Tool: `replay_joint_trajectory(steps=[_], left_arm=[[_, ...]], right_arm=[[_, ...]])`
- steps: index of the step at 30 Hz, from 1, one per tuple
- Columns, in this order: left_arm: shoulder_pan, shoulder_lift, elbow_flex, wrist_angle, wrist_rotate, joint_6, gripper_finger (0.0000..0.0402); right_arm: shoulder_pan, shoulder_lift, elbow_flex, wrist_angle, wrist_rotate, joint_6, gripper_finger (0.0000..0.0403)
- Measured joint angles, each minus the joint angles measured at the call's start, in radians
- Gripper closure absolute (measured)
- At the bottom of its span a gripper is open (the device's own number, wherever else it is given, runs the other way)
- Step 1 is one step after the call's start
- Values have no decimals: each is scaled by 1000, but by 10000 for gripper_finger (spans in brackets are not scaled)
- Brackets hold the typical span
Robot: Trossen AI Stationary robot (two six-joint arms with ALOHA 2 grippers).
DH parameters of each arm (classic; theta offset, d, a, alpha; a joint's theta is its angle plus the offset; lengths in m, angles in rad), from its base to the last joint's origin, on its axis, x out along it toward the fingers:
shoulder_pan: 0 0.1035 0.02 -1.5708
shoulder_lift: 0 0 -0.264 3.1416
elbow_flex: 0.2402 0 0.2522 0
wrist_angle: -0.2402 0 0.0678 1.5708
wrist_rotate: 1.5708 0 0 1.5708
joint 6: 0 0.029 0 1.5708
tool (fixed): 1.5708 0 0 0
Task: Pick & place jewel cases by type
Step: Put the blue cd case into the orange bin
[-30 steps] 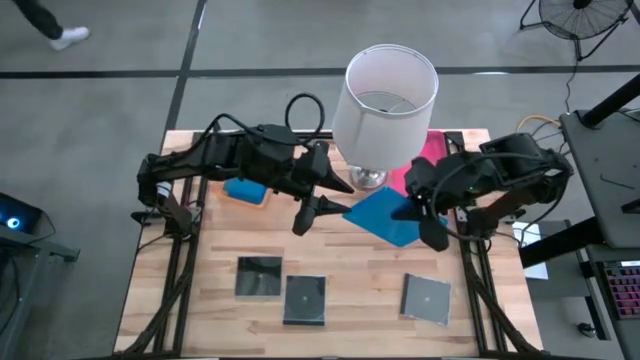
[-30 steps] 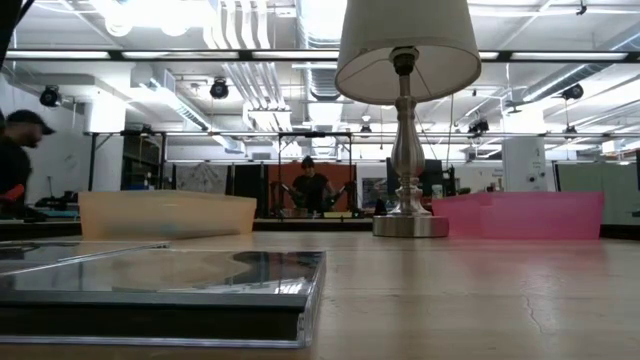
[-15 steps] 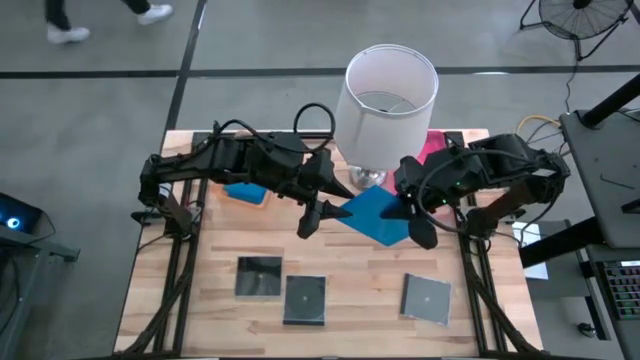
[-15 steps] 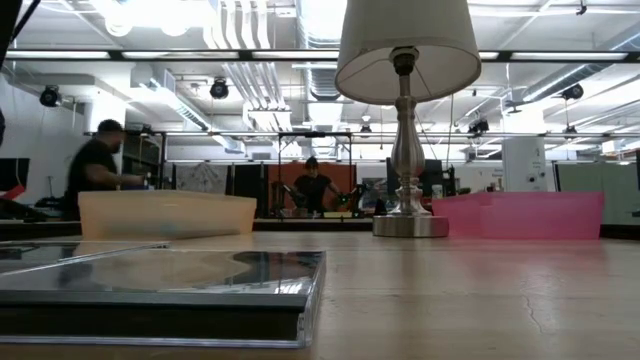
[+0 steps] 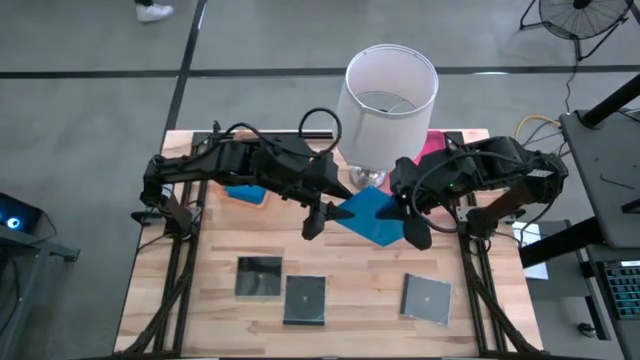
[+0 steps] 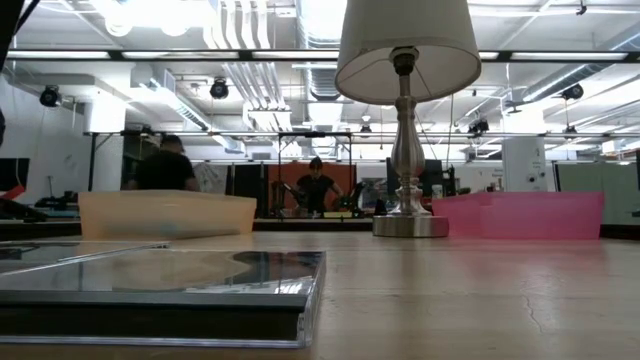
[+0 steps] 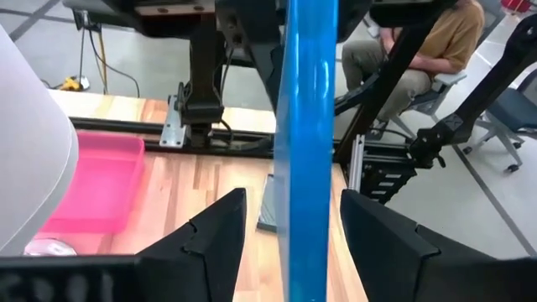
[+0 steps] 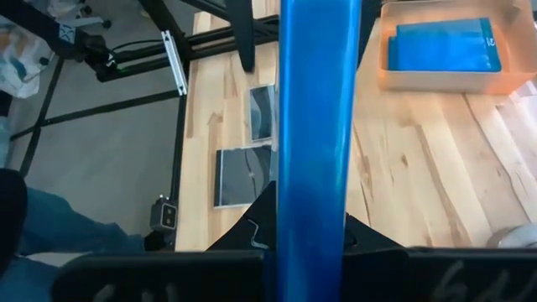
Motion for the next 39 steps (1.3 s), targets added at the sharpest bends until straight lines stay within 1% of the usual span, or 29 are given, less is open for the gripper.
replay_joint_trajectory(steps=[3,5,15,32,35,39], left_arm=[[0,3,0,0,0,0,237],[0,3,-1,0,0,2,255],[0,3,0,0,-3,23,386],[2,3,0,-5,-3,28,389],[3,3,1,-17,-3,30,389],[2,4,0,-30,-3,30,389]], right_arm=[[-3,0,-1,2,0,1,391],[-5,0,-1,3,0,1,391],[-9,0,-1,11,1,-3,391],[-10,0,5,17,-2,8,388],[-10,0,14,30,-4,12,369],[-10,-3,44,48,-2,34,328]])
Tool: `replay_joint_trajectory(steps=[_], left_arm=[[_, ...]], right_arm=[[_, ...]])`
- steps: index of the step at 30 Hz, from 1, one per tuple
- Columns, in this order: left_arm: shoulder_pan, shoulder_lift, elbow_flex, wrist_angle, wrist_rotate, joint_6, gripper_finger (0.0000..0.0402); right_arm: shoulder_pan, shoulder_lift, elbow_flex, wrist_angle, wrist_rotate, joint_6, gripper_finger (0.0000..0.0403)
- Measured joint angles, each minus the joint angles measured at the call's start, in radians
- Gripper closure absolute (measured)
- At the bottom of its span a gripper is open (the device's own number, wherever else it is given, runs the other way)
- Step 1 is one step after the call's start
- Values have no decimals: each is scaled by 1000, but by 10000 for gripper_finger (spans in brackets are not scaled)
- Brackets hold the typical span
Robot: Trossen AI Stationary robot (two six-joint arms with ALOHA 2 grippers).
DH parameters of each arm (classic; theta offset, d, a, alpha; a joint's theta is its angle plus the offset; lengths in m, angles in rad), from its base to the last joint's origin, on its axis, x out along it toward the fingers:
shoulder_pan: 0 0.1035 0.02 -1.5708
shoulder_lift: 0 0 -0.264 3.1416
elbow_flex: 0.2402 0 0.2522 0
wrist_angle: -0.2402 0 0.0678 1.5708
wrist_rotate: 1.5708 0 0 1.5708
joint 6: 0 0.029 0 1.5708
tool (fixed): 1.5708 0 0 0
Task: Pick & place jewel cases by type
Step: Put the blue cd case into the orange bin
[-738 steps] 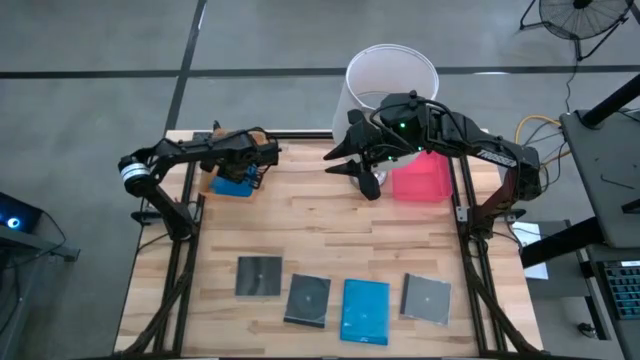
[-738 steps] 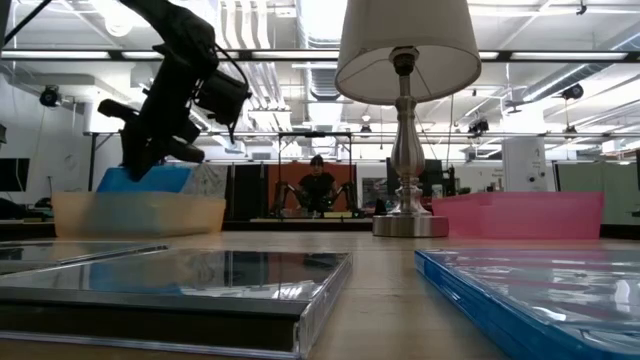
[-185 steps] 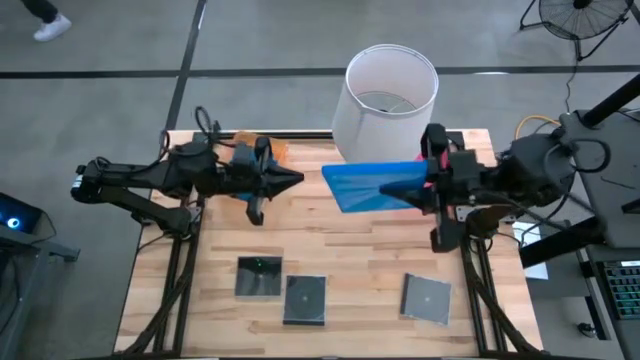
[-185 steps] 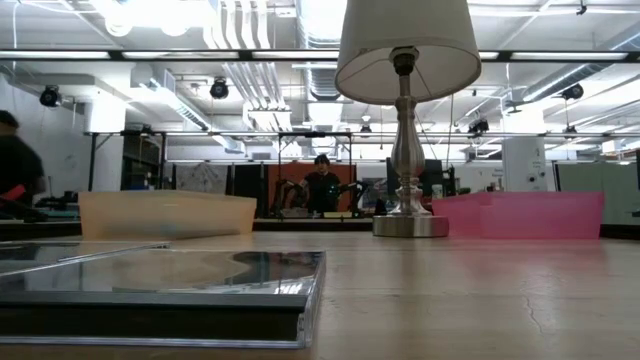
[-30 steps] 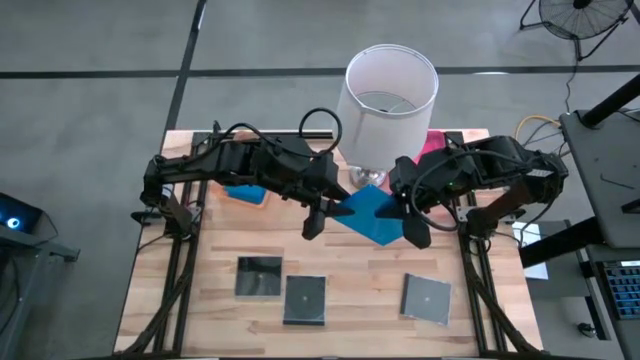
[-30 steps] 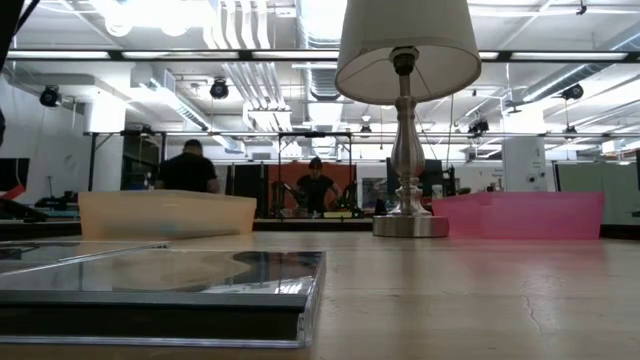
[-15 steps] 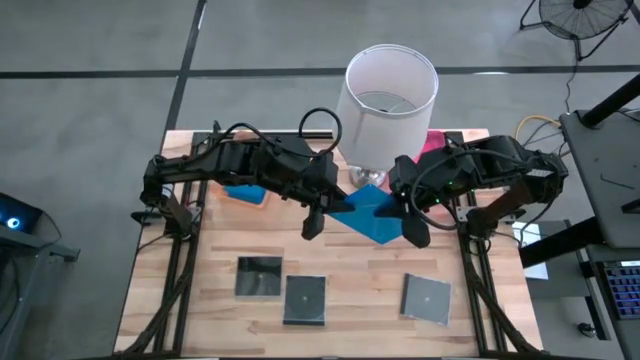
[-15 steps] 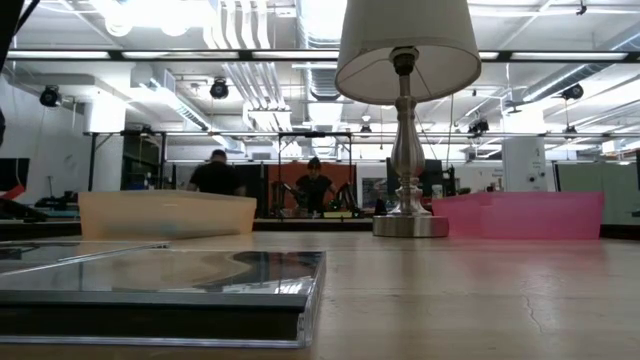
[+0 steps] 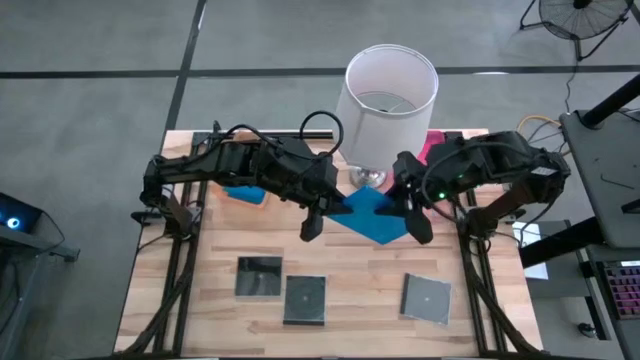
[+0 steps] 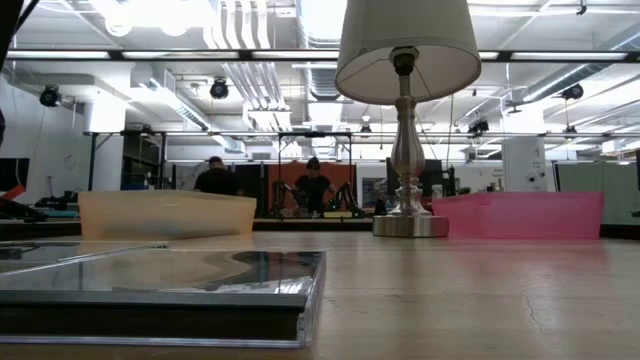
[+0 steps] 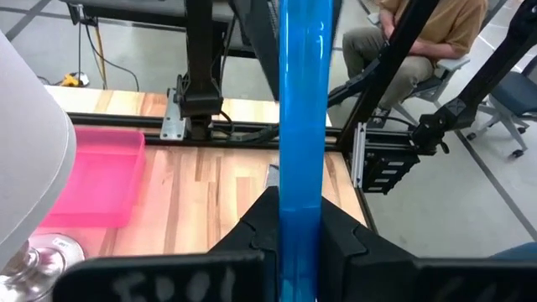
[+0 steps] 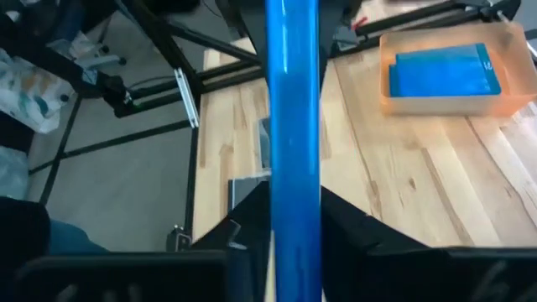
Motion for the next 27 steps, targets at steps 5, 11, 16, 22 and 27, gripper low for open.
replay_joint_trajectory(steps=[5,11,16,22,27], left_arm=[[2,0,0,-6,-3,0,389],[4,0,0,-30,-39,2,390],[7,-19,-2,-55,-82,19,390],[5,-98,-1,-123,-190,30,390],[5,-167,-1,-161,-268,24,390]], right_arm=[[0,-1,24,-1,2,8,275],[0,-14,78,-9,2,11,230],[6,-68,144,-4,-10,31,216],[12,-138,178,-4,4,25,225],[12,-189,177,-9,7,-34,237]])
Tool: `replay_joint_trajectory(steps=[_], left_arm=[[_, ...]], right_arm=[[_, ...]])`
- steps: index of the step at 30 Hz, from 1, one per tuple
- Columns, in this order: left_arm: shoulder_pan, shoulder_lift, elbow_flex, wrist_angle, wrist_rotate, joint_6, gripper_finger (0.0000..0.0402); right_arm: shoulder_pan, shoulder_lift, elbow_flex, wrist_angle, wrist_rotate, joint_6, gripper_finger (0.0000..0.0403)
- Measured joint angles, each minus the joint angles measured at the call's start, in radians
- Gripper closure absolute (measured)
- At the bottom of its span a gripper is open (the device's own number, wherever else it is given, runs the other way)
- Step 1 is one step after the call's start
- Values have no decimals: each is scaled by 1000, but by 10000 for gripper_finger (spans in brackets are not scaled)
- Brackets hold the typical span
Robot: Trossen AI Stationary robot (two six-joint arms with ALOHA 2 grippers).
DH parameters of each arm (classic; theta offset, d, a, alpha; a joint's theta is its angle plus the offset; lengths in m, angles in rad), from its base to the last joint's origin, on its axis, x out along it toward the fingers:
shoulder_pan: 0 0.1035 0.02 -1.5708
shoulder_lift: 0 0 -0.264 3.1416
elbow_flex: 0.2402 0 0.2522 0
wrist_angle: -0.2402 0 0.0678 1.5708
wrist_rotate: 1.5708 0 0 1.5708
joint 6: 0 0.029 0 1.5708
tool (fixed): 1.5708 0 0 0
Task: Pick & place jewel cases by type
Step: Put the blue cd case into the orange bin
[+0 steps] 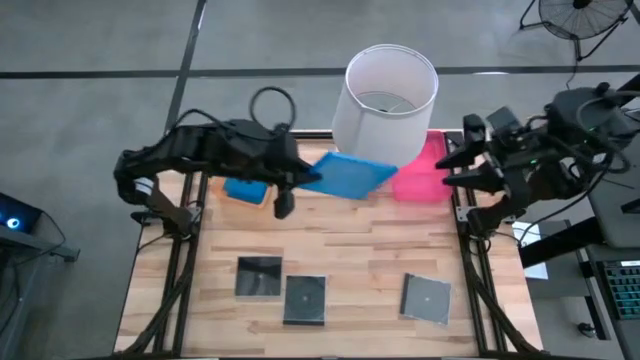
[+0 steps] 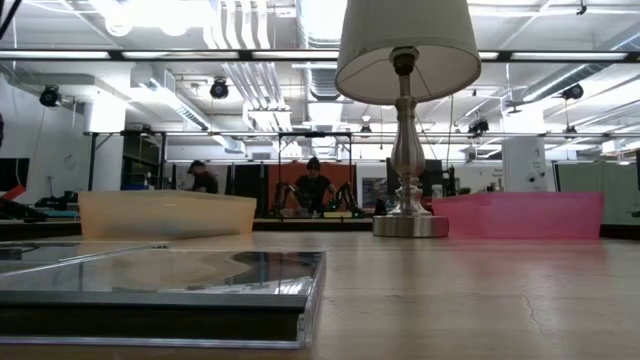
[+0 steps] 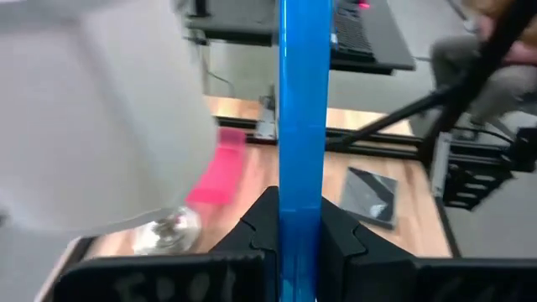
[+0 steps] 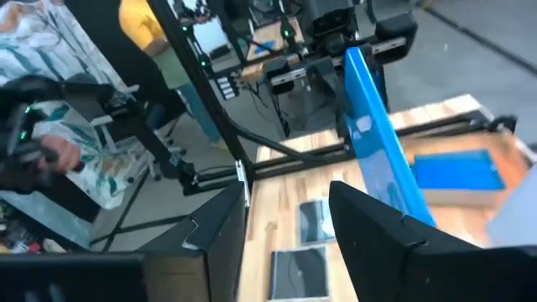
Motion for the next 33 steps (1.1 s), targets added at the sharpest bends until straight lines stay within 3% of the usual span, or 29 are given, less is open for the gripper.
replay_joint_trajectory(steps=[7,11,17,24,33], left_arm=[[-3,-101,-6,-98,-132,-57,390],[-3,-173,-81,-99,-187,-112,390],[-3,-324,-334,-68,-293,-253,390],[-3,-520,-688,217,-338,-344,390],[-3,-701,-1006,349,-490,-570,390]], right_arm=[[0,-15,-9,-64,54,-118,252],[-1,0,-13,-111,108,-131,261],[-1,50,-29,-140,111,-171,266],[-1,108,-56,-123,111,-267,274],[-1,172,-78,-82,100,-277,337]])
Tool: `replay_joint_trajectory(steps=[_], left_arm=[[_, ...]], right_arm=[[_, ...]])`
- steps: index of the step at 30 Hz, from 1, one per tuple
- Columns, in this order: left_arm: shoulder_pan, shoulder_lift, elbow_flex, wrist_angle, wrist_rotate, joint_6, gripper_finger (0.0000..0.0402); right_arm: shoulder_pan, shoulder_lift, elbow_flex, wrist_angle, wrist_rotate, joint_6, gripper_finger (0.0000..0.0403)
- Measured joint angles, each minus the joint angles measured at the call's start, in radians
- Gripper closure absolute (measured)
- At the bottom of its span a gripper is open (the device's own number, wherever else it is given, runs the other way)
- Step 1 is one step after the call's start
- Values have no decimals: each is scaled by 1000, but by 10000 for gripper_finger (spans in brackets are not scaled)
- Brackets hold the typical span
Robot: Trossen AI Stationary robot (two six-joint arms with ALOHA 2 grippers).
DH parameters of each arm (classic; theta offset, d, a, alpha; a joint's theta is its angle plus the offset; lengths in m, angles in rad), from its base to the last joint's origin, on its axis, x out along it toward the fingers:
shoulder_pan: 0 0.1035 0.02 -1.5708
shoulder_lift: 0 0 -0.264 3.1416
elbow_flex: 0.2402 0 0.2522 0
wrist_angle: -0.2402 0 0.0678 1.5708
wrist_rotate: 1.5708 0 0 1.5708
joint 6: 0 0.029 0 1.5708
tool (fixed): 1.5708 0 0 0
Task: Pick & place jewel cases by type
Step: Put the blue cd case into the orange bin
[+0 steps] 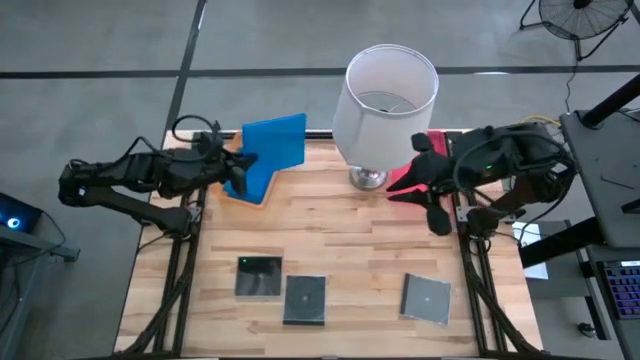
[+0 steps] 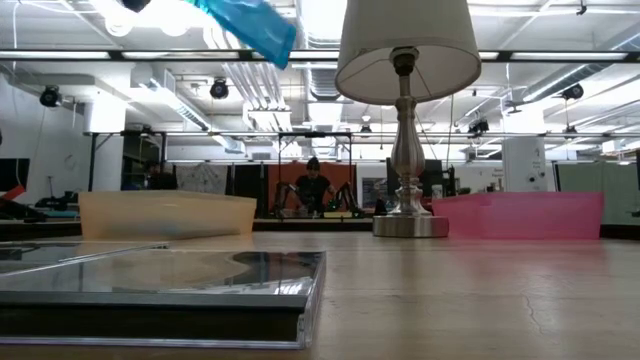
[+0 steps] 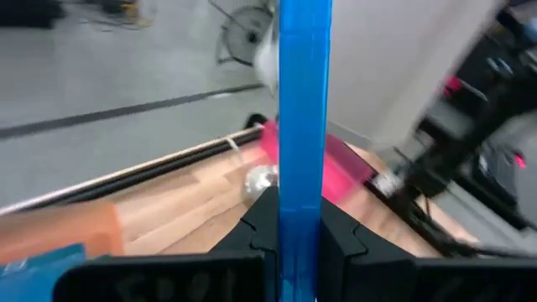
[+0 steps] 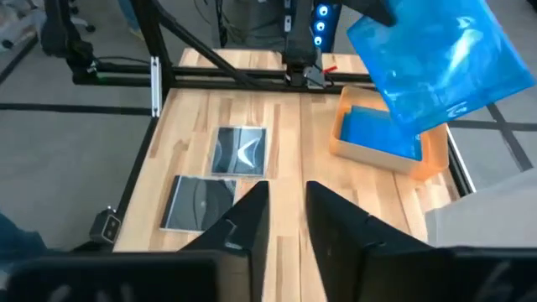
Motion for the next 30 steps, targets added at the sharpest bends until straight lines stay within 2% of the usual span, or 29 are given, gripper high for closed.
replay_joint_trajectory(steps=[5,7,20,30], left_arm=[[0,-67,-120,65,-134,-121,390],[0,-85,-164,99,-177,-158,390],[-2,-118,-383,122,-476,-599,390],[-2,-118,-529,142,-613,-1016,390]], right_arm=[[0,17,0,0,-3,-5,386],[0,17,0,0,-6,-8,392],[0,18,-1,0,-30,-11,394],[0,18,-4,0,-34,-5,394]])
